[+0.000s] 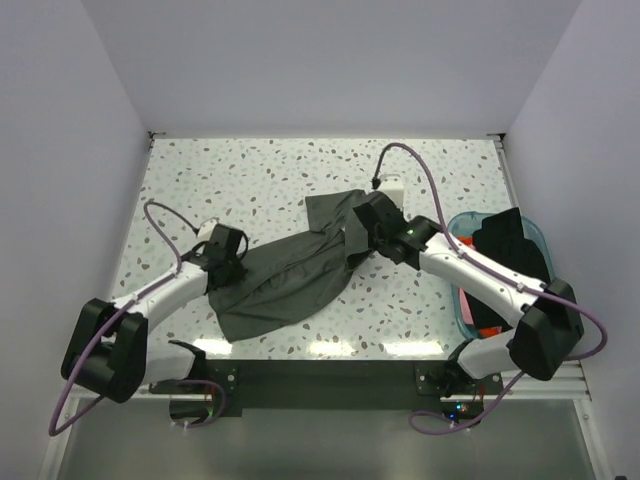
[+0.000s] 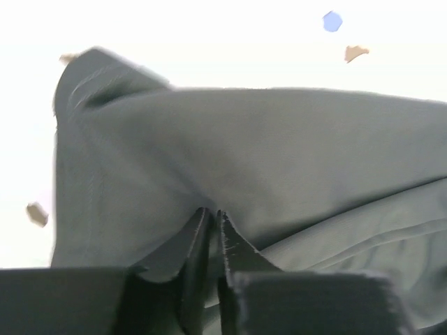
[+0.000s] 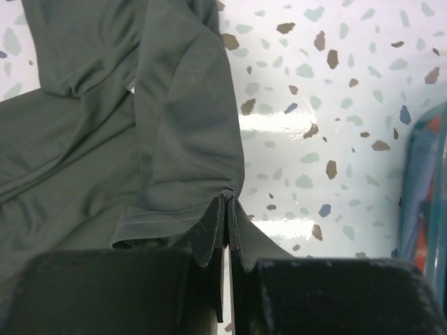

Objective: Fold and stack the t-shirts
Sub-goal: Flatten the tshirt out

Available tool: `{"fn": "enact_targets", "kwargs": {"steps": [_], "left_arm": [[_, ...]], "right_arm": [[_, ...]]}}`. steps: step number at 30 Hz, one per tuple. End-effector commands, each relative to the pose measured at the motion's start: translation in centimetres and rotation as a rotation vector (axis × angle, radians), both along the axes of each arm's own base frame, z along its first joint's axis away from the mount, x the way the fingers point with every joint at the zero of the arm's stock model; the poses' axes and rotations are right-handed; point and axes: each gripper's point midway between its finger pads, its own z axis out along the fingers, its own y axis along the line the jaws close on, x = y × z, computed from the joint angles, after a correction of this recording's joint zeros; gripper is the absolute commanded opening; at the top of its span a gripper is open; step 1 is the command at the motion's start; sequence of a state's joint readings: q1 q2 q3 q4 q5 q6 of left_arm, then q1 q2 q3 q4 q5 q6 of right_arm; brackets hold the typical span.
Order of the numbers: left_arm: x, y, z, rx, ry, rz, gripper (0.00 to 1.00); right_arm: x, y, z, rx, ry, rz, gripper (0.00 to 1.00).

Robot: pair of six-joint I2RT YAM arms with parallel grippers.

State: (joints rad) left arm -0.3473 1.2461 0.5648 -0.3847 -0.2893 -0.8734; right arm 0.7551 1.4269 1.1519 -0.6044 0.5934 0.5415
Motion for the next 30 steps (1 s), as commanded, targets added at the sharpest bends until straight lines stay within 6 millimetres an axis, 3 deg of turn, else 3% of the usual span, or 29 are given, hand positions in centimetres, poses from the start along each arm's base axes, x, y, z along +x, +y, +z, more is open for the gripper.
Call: {"fn": "enact_targets", "kwargs": {"steps": [1, 2, 4, 8, 11, 13, 14, 17, 20, 23, 26, 30], "left_arm": [[3.7, -0.8, 2.6, -0.004, -0.09, -0.012, 0.08], [4.7, -1.0, 3.4, -0.003, -0.112, -0.013, 0.0], [5.8, -0.9, 3.5, 0.025, -0.101, -0.008, 0.0], [10.3, -1.1, 5.6, 0.067, -0.124, -0.001, 0.0], [11.7, -1.6, 6.6, 0.063, -0.112, -0.023, 0.0], [11.3, -1.6, 6.9, 0.064, -0.107, -0.028, 0.05], [10.3, -0.9, 6.7, 0.08, -0.094, -0.013, 0.25], [7.6, -0.2, 6.0, 0.081, -0.07, -0.005, 0.57], [4.7, 0.1, 4.8, 0.046, -0.046, -0.005, 0.66], [2.1, 0.1, 3.8, 0.025, -0.02, 0.001, 0.67], [0.2, 0.1, 3.1, 0.023, -0.001, -0.002, 0.67], [-0.9, 0.0, 2.7, 0.026, 0.011, -0.013, 0.65]], "right_arm": [[-0.5, -2.6, 1.6, 0.028, -0.06, -0.082, 0.0], [-0.7, -3.0, 1.8, 0.039, -0.067, -0.088, 0.0], [-1.1, -4.0, 1.3, 0.031, -0.057, -0.106, 0.0], [-2.0, -5.2, 0.9, 0.026, -0.051, -0.125, 0.0], [-2.9, -5.9, 0.6, 0.016, -0.037, -0.136, 0.0], [-3.5, -6.5, 0.4, 0.016, -0.035, -0.141, 0.0], [-3.7, -6.6, 0.3, 0.016, -0.036, -0.142, 0.0], [-4.2, -7.0, -0.1, 0.019, -0.031, -0.143, 0.0], [-4.5, -7.0, -0.4, 0.024, -0.019, -0.137, 0.0], [-4.6, -6.8, -0.7, 0.035, -0.011, -0.127, 0.0], [-4.7, -6.8, -1.0, 0.034, -0.002, -0.126, 0.0], [-4.9, -6.8, -1.4, 0.027, 0.008, -0.127, 0.0]]}}
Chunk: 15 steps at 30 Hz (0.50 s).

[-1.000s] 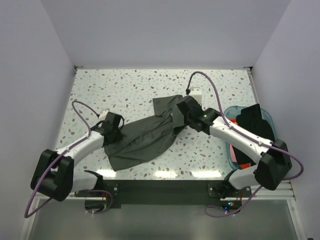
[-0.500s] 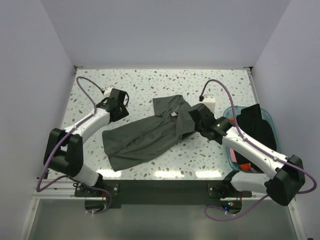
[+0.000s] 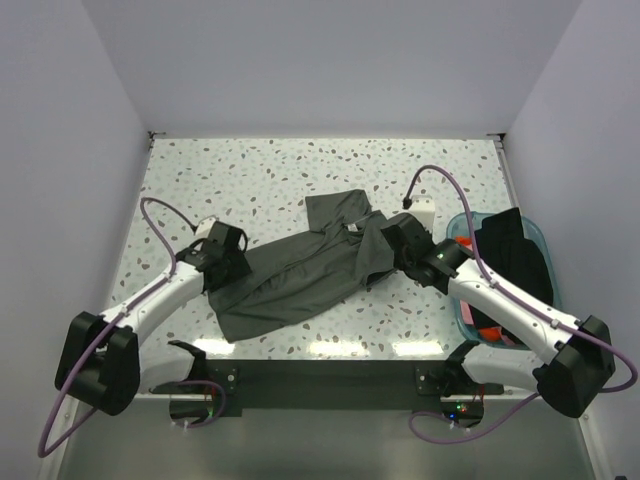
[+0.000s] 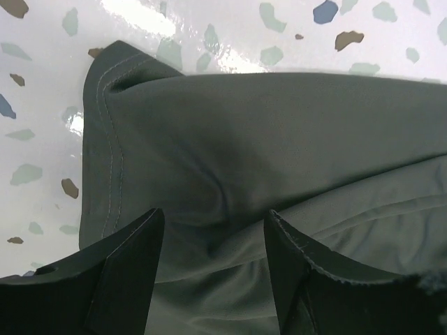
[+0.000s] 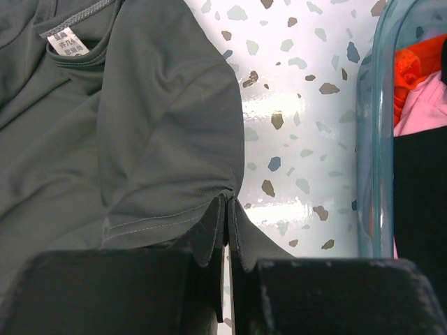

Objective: Fold and stack the t-shirts
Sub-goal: Flatten the tshirt out

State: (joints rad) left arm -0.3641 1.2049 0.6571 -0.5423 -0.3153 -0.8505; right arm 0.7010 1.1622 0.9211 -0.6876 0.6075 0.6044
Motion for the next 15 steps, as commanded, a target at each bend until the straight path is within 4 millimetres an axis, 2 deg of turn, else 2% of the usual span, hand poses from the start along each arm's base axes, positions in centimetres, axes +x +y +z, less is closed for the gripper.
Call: {"fn": "enact_targets", "kwargs": {"steps": [1, 9, 12, 14, 15], "left_arm": [[-0.8, -0.3, -0.2, -0.014, 0.001, 0.006, 0.63], [-0.5, -1.2, -1.9, -0.018, 0.025, -0.042, 0.53], [0.0, -1.5, -2.3, -0.011, 0.03, -0.058, 0.41], [0.5, -1.6, -2.7, -0.004, 0.04, -0.063, 0.3], [1.1, -1.9, -2.5, -0.006, 0.028, -0.065, 0.21]], "right_arm": [[-0.1, -0.2, 0.0, 0.02, -0.013, -0.024, 0.0], [-0.2, -0.4, -0.5, 0.01, -0.002, -0.035, 0.0], [-0.2, -0.4, -0.8, 0.007, 0.004, -0.039, 0.0], [-0.2, -0.3, -1.0, 0.005, 0.01, -0.038, 0.0], [-0.2, -0.3, -1.0, 0.006, 0.01, -0.039, 0.0]]}}
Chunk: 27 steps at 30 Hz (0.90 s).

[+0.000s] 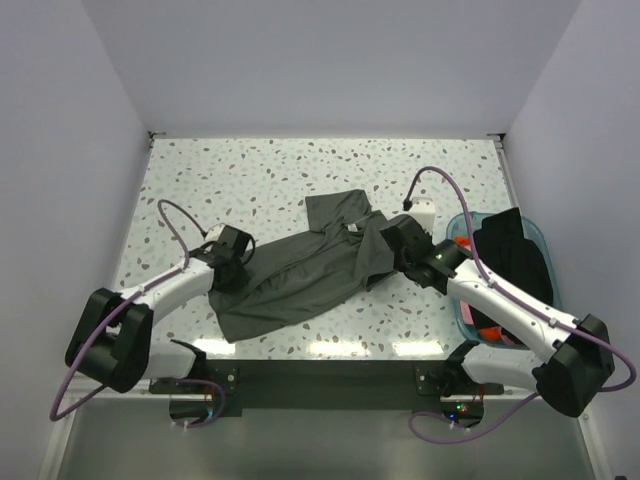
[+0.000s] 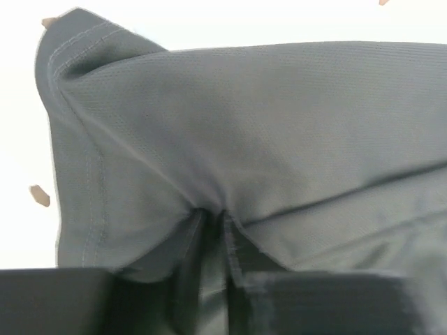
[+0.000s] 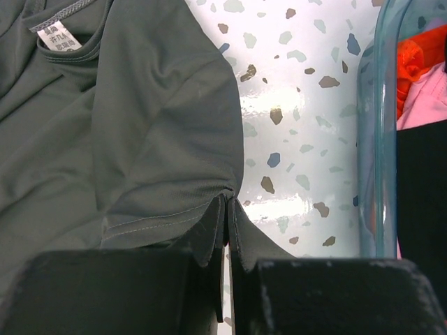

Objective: Fold and stack the t-shirts
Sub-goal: Flatten the tshirt out

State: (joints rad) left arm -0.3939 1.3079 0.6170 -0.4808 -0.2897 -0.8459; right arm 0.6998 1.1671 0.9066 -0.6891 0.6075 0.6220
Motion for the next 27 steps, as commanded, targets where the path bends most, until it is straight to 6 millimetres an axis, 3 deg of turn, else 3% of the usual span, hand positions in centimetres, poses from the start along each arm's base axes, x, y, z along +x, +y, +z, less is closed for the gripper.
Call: {"fn": "enact_targets", "kwargs": {"steps": [1, 4, 6, 9, 10, 11, 12, 13, 14, 15, 16, 17, 18, 19, 20, 21, 23, 24, 25, 26, 27], "left_arm": [[2.3, -1.0, 0.3, -0.009, -0.043, -0.021, 0.16], [4.4, -1.3, 0.5, 0.01, -0.049, -0.021, 0.0], [6.9, -1.0, 1.8, 0.025, -0.088, -0.002, 0.0], [9.8, -0.3, 2.2, 0.054, -0.096, 0.01, 0.0], [12.3, 0.1, 3.1, 0.059, -0.119, 0.022, 0.0], [13.4, 0.4, 3.4, 0.059, -0.12, 0.029, 0.0], [15.8, 0.3, 5.2, 0.05, -0.161, 0.034, 0.0], [16.9, 1.1, 4.2, 0.056, -0.133, 0.042, 0.0], [18.2, 1.3, 4.6, 0.048, -0.143, 0.043, 0.0], [20.5, 1.3, 6.3, 0.033, -0.184, 0.053, 0.0], [21.7, 1.8, 4.9, 0.022, -0.157, 0.06, 0.0], [22.9, 1.9, 5.0, 0.015, -0.162, 0.05, 0.0], [25.2, 2.1, 6.7, -0.009, -0.207, 0.054, 0.0], [26.2, 1.9, 5.3, -0.022, -0.182, 0.039, 0.0], [27.1, 1.6, 5.3, -0.033, -0.185, 0.005, 0.0], [28.3, 1.1, 6.5, -0.062, -0.196, -0.01, 0.0], [28.6, 1.0, 6.2, -0.066, -0.18, -0.017, 0.21], [28.1, 1.1, 6.0, -0.066, -0.178, -0.01, 0.53], [27.8, 1.4, 7.6, -0.062, -0.215, -0.002, 0.65], [27.2, 1.6, 8.0, -0.06, -0.228, 0.016, 0.73], [25.6, 2.5, 6.9, -0.026, -0.199, 0.044, 0.83]], "right_arm": [[0.0, -0.2, -0.4, 0.007, -0.004, -0.028, 0.0], [0.1, -0.3, -0.4, 0.002, -0.005, -0.032, 0.0], [0.1, -0.3, -0.6, -0.002, -0.002, -0.033, 0.0], [0.0, -0.4, -0.9, -0.007, 0.005, -0.037, 0.0], [-0.1, -0.4, -1.2, -0.011, 0.009, -0.037, 0.0], [0.0, -0.5, -1.2, -0.016, 0.008, -0.04, 0.0], [-0.1, -0.7, -1.5, -0.023, 0.013, -0.048, 0.0], [-0.1, -0.7, -1.6, -0.028, 0.012, -0.051, 0.0], [0.0, -0.8, -1.7, -0.034, 0.01, -0.056, 0.0], [0.1, -0.8, -2.1, -0.04, 0.018, -0.06, 0.0], [0.2, -0.9, -2.3, -0.041, 0.023, -0.068, 0.0], [0.2, -0.8, -2.5, -0.045, 0.027, -0.068, 0.0], [0.4, -0.6, -2.9, -0.045, 0.034, -0.068, 0.0], [0.5, -0.4, -3.2, -0.044, 0.043, -0.065, 0.0], [0.6, -0.3, -3.4, -0.043, 0.048, -0.064, 0.0], [0.8, 0.2, -3.9, -0.036, 0.057, -0.059, 0.0], [1.1, 0.6, -4.1, -0.025, 0.061, -0.055, 0.0], [1.2, 0.9, -4.4, -0.018, 0.069, -0.052, 0.0], [1.3, 1.0, -4.9, -0.027, 0.082, -0.052, 0.0], [1.5, 1.2, -5.1, -0.024, 0.083, -0.052, 0.0], [1.8, 1.5, -5.1, -0.015, 0.078, -0.049, 0.0]]}}
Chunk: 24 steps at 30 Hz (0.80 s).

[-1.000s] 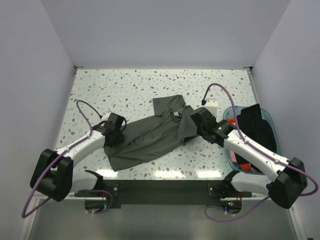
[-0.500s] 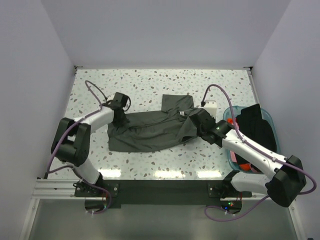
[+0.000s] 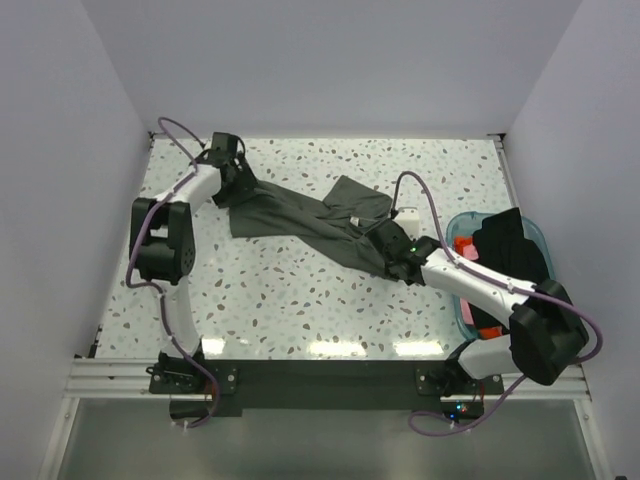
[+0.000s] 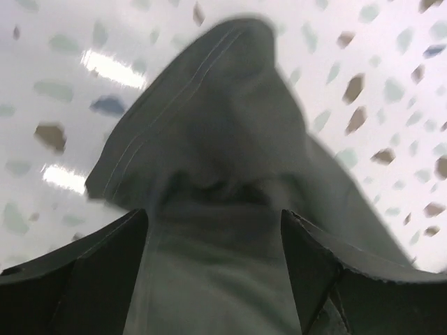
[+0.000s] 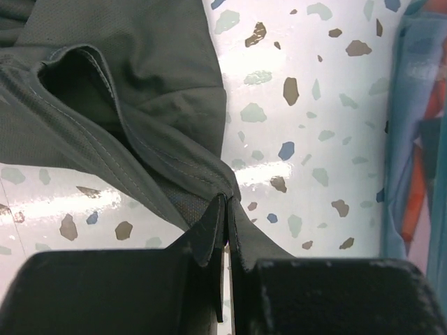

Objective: Fold and stack the t-shirts
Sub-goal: Flatten the tshirt out

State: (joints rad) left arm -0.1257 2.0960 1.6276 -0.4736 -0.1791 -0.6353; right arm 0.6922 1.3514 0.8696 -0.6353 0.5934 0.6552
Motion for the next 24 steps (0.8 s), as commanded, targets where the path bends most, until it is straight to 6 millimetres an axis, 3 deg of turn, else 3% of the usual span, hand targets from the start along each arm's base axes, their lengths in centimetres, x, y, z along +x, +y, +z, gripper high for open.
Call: {"fn": "enact_targets", "kwargs": {"steps": [1, 2, 3, 4, 5, 6, 7, 9, 10, 14, 18, 24], "left_arm": [[-2.9, 0.9, 3.9, 0.019, -0.048, 0.03, 0.84], [-3.8, 1.3, 3.9, 0.019, -0.046, 0.06, 0.84], [-6.1, 1.9, 2.3, 0.036, 0.003, 0.082, 0.85], [-7.0, 2.5, 3.6, 0.047, -0.03, 0.111, 0.84], [-8.1, 2.7, 3.5, 0.038, -0.03, 0.139, 0.84], [-10.2, 3.3, 1.8, 0.058, 0.008, 0.159, 0.83], [-11.0, 3.5, 2.8, 0.045, -0.021, 0.183, 0.81], [-13.2, 3.6, 1.1, 0.035, -0.001, 0.19, 0.74], [-13.5, 3.1, 1.3, 0.008, -0.014, 0.173, 0.73], [-13.6, 2.1, -0.8, -0.038, 0.009, 0.138, 0.63], [-12.0, 0.9, -1.4, -0.095, -0.019, 0.12, 0.54], [-10.5, 0.2, -1.6, -0.133, -0.049, 0.119, 0.53]], "right_arm": [[1.7, 1.4, 0.3, 0.056, -0.052, -0.023, 0.0], [1.9, 1.4, -0.3, 0.044, -0.037, -0.024, 0.0], [2.3, 1.7, -0.1, 0.045, -0.04, -0.02, 0.0], [2.5, 1.8, -0.2, 0.04, -0.039, -0.023, 0.0], [2.6, 1.8, -0.6, 0.03, -0.028, -0.022, 0.0], [3.0, 2.0, -0.5, 0.029, -0.032, -0.02, 0.0], [3.0, 2.0, -0.6, 0.025, -0.028, -0.019, 0.0], [3.3, 2.1, -0.6, 0.02, -0.03, -0.018, 0.0], [3.4, 2.1, -0.7, 0.022, -0.03, -0.019, 0.0], [3.7, 2.3, -0.6, 0.028, -0.031, -0.014, 0.0], [3.6, 2.2, -0.7, 0.02, -0.029, -0.016, 0.0], [3.7, 2.1, -0.7, 0.019, -0.028, -0.013, 0.0]]}}
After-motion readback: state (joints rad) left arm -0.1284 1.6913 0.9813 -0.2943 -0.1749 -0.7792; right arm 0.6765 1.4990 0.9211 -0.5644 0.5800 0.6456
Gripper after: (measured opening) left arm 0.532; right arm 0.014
